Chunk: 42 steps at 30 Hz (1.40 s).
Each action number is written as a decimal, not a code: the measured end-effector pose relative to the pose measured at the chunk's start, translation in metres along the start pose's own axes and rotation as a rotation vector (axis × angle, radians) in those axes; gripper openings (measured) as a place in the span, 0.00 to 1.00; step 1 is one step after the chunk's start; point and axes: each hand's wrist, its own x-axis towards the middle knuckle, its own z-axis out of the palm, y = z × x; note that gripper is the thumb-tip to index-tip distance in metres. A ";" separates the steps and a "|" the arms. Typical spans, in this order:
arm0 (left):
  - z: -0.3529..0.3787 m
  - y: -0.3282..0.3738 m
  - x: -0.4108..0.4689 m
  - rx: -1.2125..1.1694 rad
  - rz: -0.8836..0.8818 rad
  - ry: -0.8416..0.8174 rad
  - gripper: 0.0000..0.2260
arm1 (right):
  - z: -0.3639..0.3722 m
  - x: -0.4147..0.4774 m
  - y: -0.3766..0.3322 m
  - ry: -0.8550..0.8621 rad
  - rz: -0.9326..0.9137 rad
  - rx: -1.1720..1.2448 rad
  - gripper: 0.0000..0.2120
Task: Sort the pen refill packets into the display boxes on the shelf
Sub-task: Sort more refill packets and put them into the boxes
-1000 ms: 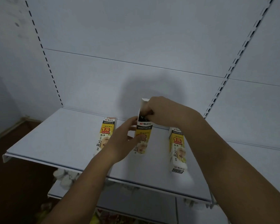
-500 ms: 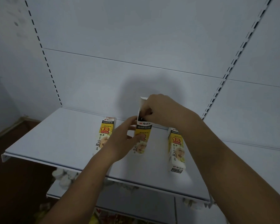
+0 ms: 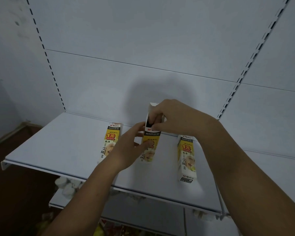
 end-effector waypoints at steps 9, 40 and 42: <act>0.001 0.001 0.000 -0.016 0.005 0.004 0.23 | 0.003 -0.003 -0.008 0.019 0.004 -0.124 0.05; -0.004 -0.002 0.007 -0.145 -0.038 -0.030 0.23 | 0.010 0.011 0.006 0.115 0.120 0.048 0.07; -0.004 -0.003 0.006 -0.148 -0.033 -0.029 0.23 | 0.007 0.010 0.003 0.062 0.073 0.060 0.06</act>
